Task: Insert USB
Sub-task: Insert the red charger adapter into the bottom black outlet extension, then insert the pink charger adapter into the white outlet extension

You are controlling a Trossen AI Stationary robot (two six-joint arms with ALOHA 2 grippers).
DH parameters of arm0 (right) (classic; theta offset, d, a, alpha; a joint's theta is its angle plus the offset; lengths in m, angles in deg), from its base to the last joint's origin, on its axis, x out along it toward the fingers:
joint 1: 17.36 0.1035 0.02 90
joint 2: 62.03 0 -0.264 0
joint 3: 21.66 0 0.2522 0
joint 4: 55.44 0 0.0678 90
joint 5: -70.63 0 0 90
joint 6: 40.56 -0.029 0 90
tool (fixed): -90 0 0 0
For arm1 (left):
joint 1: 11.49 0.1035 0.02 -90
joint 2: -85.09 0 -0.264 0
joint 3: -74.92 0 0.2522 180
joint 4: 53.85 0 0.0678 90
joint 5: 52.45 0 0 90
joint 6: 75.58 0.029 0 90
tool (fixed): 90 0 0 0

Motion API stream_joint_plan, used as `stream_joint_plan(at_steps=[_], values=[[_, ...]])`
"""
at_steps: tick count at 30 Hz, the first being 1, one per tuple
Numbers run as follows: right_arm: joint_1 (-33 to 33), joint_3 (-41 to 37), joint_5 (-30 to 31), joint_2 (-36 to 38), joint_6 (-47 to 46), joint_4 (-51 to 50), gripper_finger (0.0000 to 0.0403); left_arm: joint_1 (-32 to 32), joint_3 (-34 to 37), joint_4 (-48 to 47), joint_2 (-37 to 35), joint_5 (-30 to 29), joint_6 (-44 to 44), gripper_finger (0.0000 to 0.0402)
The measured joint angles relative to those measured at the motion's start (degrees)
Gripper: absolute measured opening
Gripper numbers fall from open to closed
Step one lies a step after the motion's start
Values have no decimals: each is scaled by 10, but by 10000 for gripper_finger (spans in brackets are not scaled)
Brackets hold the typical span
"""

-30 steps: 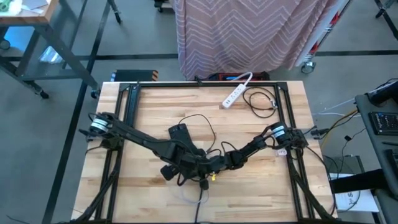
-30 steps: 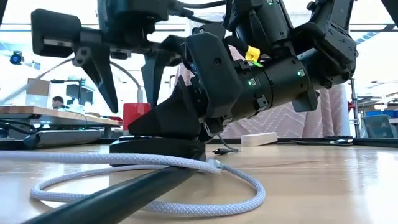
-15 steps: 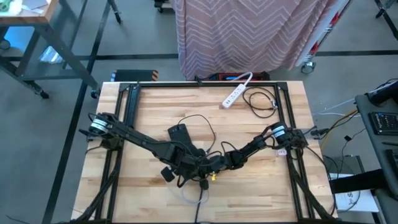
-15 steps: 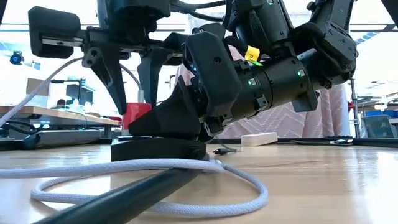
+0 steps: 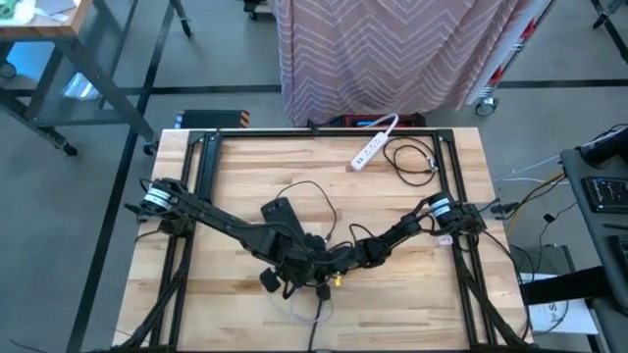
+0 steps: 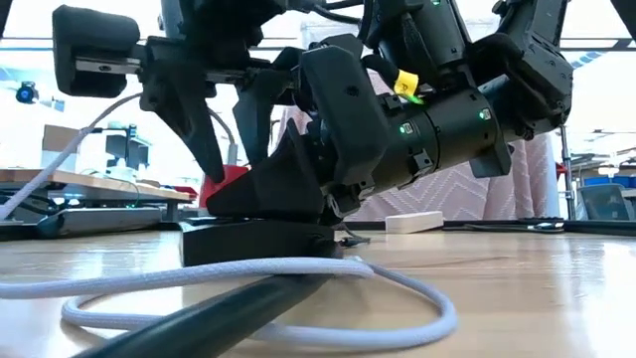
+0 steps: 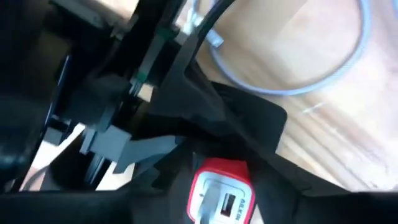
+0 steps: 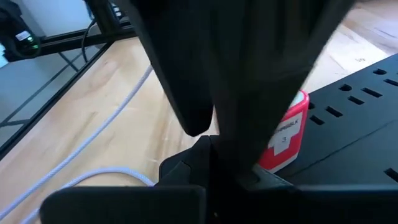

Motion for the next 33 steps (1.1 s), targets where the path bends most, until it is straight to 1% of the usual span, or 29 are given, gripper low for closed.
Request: stream_joint_plan(at_steps=[3, 7, 11, 13, 15, 19, 24, 27, 30, 33], values=[[0, 1, 0, 0, 1, -6, 0, 0, -8, -18, -7, -15, -16, 173], [-2, 1, 0, 0, -1, -9, 0, 0, -37, -51, -27, -49, -42, 210], [-2, 1, 1, 0, -2, -9, 0, -1, -68, -68, -55, -41, -101, 235], [-3, 1, 0, 1, -6, -10, 0, -3, -80, -53, -77, -40, -129, 241], [-2, 1, 8, 1, -9, -13, 0, -2, -86, -46, -105, -44, -166, 243], [0, 2, 63, 2, -19, -35, 0, -4, -86, -46, -163, -46, -239, 238], [-13, -4, 101, 4, -97, -45, 0, -12, -80, -54, -253, -41, -336, 224], [-22, -4, 137, 10, -158, -75, 0, -23, -55, -55, -297, -37, -378, 215], [-25, -4, 168, 19, -186, -102, 0, -34, -18, -57, -334, -36, -422, 206], [-24, -4, 224, 43, -199, -180, 0, -42, 23, -54, -368, -51, -452, 197]])
